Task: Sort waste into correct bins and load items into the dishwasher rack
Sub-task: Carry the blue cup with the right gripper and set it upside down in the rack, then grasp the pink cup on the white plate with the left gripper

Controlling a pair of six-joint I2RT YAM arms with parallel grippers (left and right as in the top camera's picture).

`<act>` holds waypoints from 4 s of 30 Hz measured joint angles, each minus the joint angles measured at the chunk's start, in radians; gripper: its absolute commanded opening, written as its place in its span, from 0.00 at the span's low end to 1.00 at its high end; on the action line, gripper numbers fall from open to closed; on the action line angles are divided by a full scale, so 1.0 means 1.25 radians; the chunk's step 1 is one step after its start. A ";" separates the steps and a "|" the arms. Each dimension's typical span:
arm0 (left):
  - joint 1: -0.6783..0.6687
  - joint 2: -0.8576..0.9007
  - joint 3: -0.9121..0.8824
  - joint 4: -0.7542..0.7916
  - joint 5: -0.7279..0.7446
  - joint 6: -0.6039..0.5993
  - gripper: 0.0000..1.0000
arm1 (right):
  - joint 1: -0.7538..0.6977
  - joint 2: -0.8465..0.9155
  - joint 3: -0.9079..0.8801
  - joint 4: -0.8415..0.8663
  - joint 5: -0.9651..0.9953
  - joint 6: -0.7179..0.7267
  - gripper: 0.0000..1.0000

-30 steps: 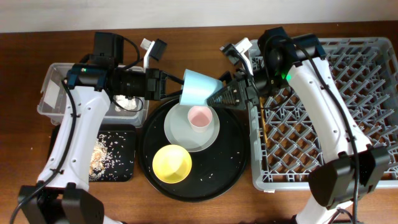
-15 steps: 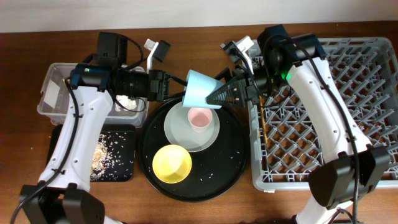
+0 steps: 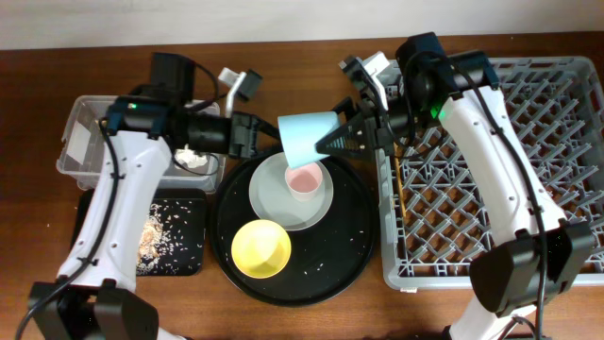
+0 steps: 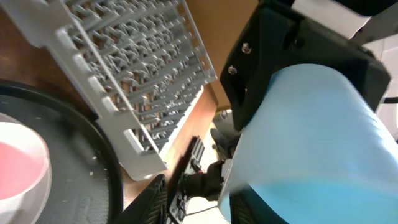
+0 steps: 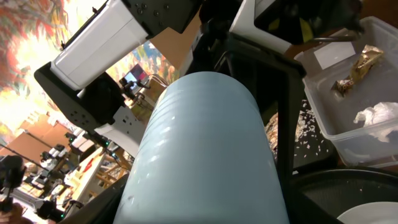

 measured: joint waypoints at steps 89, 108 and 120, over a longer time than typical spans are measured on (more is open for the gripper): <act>-0.206 -0.002 -0.208 0.233 -0.885 -0.351 0.57 | -0.244 0.169 0.121 0.266 1.012 0.631 0.98; -0.286 -0.002 -0.353 0.439 -0.975 -0.410 0.35 | -0.244 0.169 0.121 0.266 1.012 0.631 0.98; -0.276 0.036 -0.353 0.458 -0.981 -0.421 0.01 | -0.244 0.169 0.121 0.266 1.012 0.631 0.98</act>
